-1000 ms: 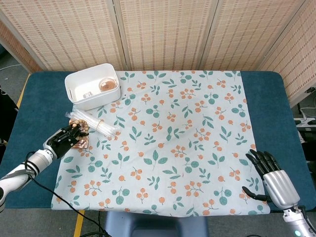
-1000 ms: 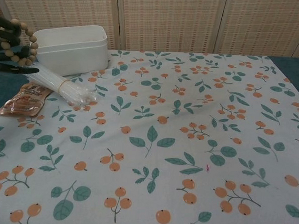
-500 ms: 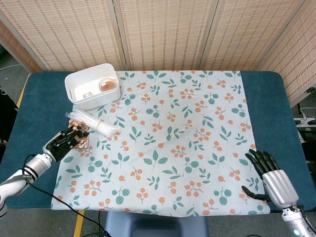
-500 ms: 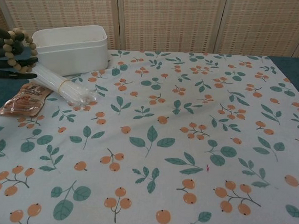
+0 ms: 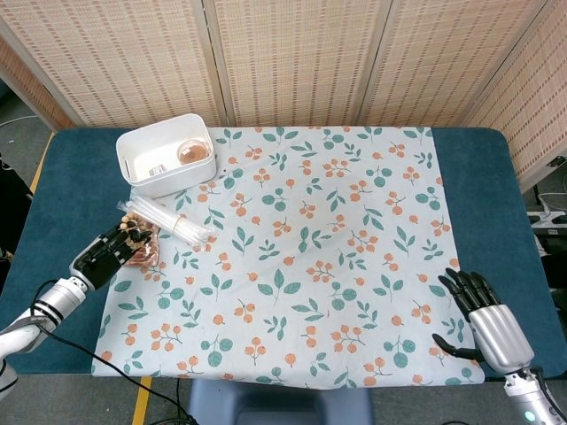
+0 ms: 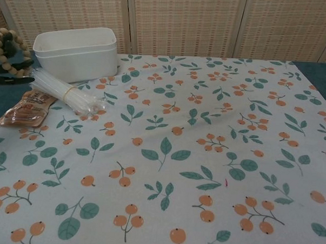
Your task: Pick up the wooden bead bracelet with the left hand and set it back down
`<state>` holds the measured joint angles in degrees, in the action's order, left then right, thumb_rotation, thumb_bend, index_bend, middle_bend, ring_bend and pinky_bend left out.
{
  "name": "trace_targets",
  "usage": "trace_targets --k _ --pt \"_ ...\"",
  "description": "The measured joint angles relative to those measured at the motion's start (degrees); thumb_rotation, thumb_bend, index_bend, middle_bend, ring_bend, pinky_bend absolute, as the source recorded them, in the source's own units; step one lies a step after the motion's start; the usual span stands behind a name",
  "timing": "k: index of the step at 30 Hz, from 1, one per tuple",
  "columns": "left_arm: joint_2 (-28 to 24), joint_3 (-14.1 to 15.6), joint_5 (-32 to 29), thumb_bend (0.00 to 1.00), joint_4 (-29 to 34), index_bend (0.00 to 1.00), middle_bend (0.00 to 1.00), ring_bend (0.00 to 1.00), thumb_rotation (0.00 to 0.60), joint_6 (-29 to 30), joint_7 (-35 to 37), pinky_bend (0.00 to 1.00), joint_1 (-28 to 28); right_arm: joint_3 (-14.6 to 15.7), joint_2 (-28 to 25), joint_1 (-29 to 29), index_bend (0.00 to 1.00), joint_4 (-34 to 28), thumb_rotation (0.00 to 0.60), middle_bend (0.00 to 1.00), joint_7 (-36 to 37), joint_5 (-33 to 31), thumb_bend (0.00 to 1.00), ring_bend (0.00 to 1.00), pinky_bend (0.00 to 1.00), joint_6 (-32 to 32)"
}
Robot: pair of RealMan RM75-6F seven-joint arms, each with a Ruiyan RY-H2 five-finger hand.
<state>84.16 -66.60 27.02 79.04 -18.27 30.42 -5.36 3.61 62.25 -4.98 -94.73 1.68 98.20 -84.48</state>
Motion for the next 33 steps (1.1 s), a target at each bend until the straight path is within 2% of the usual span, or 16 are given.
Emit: trace_targets --k 7,9,14,18,19,30,33 --pt "-0.1 1.1 0.3 0.43 0.1 0.61 0.64 0.26 0.598 2.4 -1.3 0.04 -0.2 0.0 -0.1 0.0 0.0 -0.1 0.409 0.0 0.1 -0.1 0.2 0.0 0.0 -0.1" --pt "-0.2 1.5 0.3 0.43 0.4 0.61 0.64 0.26 0.58 3.2 -1.3 0.04 -0.3 0.0 -0.2 0.0 0.0 -0.1 0.409 0.0 0.1 -0.1 0.2 0.0 0.0 -0.1" --pt "-0.7 2.1 0.1 0.42 0.7 0.61 0.64 0.26 0.47 3.4 -1.1 0.04 -0.3 0.1 -0.2 0.0 0.0 -0.1 0.409 0.0 0.1 0.0 0.2 0.0 0.0 0.0" --pt "-0.8 2.1 0.0 0.42 0.8 0.6 0.63 0.27 0.278 3.0 -1.5 0.04 -0.1 0.1 -0.2 0.0 0.0 -0.2 0.41 0.0 0.1 0.1 0.2 0.0 0.0 0.0" --pt "-0.8 2.0 0.1 0.42 0.9 0.6 0.63 0.27 0.262 2.9 -1.8 0.04 -0.1 0.1 -0.2 0.0 0.0 -0.2 0.409 0.0 0.1 0.1 0.2 0.0 0.0 -0.1" --pt "-0.3 1.8 0.7 0.53 1.3 0.59 0.63 0.27 0.254 1.8 -4.4 0.04 0.4 0.1 -0.3 0.1 0.0 -0.2 0.409 0.0 0.2 0.1 0.2 0.0 0.0 -0.3" --pt "-0.3 2.0 0.7 0.56 1.3 0.58 0.63 0.27 0.274 1.5 -4.9 0.04 0.4 0.1 -0.3 0.1 0.0 -0.2 0.41 0.0 0.3 0.2 0.2 0.0 0.0 -0.2"
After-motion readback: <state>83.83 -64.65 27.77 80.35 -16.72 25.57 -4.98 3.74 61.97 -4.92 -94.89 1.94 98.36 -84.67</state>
